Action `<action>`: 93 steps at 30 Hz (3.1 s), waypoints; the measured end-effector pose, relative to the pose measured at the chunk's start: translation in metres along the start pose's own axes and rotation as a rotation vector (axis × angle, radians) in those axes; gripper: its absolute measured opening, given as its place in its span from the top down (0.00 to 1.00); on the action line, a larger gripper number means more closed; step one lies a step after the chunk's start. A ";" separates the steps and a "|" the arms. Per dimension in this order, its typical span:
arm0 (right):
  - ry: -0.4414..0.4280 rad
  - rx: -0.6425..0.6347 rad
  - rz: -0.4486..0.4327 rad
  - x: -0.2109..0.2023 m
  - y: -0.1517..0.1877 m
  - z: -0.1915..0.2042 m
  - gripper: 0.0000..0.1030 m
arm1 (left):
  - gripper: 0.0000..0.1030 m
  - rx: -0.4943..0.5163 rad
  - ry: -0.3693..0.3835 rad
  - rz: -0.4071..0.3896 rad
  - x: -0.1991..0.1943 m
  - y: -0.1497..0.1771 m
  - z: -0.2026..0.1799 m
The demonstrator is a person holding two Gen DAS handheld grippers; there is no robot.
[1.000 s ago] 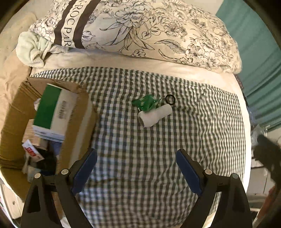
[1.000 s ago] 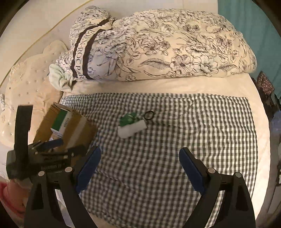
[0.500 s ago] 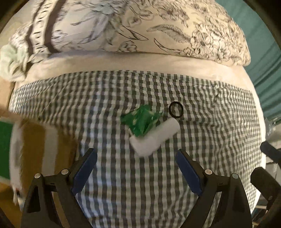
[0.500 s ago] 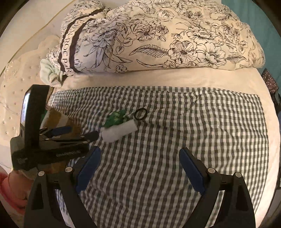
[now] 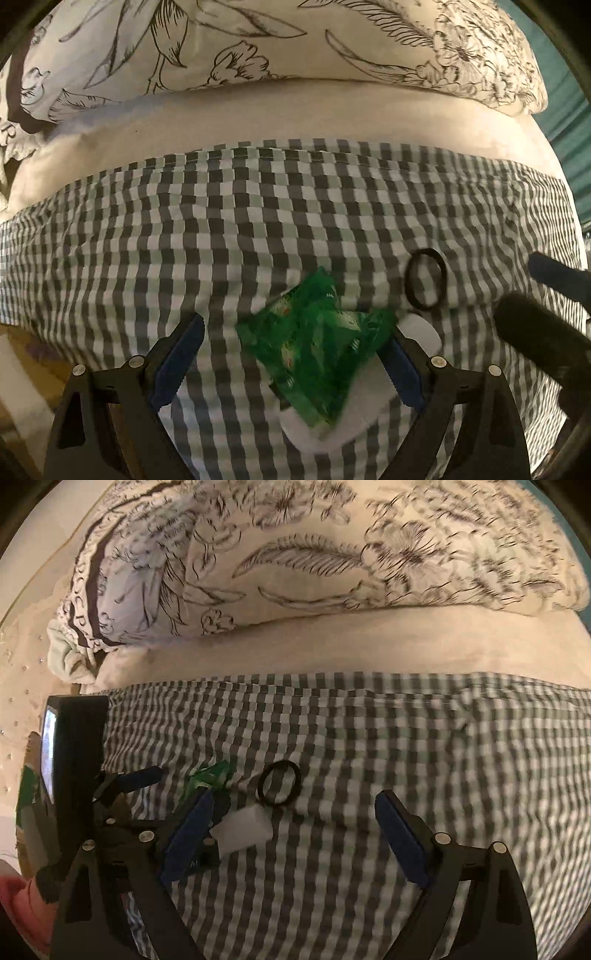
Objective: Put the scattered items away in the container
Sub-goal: 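Grasp the green wrapper with the left tool while the right tool grasps the black hair tie, then carry the green wrapper and hair tie over the cardboard box with both tools, then open both tools to drop the wrapper and hair tie into the box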
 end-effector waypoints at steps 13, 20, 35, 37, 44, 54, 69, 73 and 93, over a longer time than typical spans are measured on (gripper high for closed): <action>0.053 -0.016 0.105 0.058 0.002 0.002 0.81 | 0.45 0.020 -0.004 -0.041 0.008 0.011 0.019; 0.055 0.006 0.082 0.032 0.007 -0.015 0.87 | 0.63 -0.007 -0.012 -0.064 -0.009 0.011 0.023; 0.046 0.004 0.026 -0.047 0.031 -0.016 0.87 | 0.64 -0.067 0.032 -0.106 -0.102 0.043 0.028; 0.035 -0.015 0.010 -0.061 0.037 -0.013 0.87 | 0.64 -0.071 0.032 -0.116 -0.117 0.050 0.028; 0.021 -0.039 -0.037 -0.114 0.061 -0.004 0.87 | 0.64 -0.067 0.023 -0.153 -0.163 0.063 0.014; 0.030 -0.093 -0.111 -0.203 0.094 0.008 0.87 | 0.64 -0.020 0.070 -0.198 -0.226 0.089 -0.018; -0.078 -0.331 -0.175 -0.264 0.098 0.097 0.87 | 0.64 -0.137 0.042 -0.333 -0.311 0.124 0.041; -0.153 -0.434 -0.180 -0.260 0.098 0.150 0.87 | 0.64 -0.218 -0.004 -0.341 -0.319 0.143 0.086; -0.321 -0.658 0.001 -0.165 0.131 0.336 0.94 | 0.53 -0.463 -0.086 -0.230 -0.282 0.237 0.262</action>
Point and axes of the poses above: each gripper's, at about its wrist camera, not at the fingertips, and x roughly the way its jaws point, z to its left, y to its underside, the point moved 2 cm from there along x, roughly the way its jaws point, and after that the axes turned 1 degree about x, right-handed, at the moved point
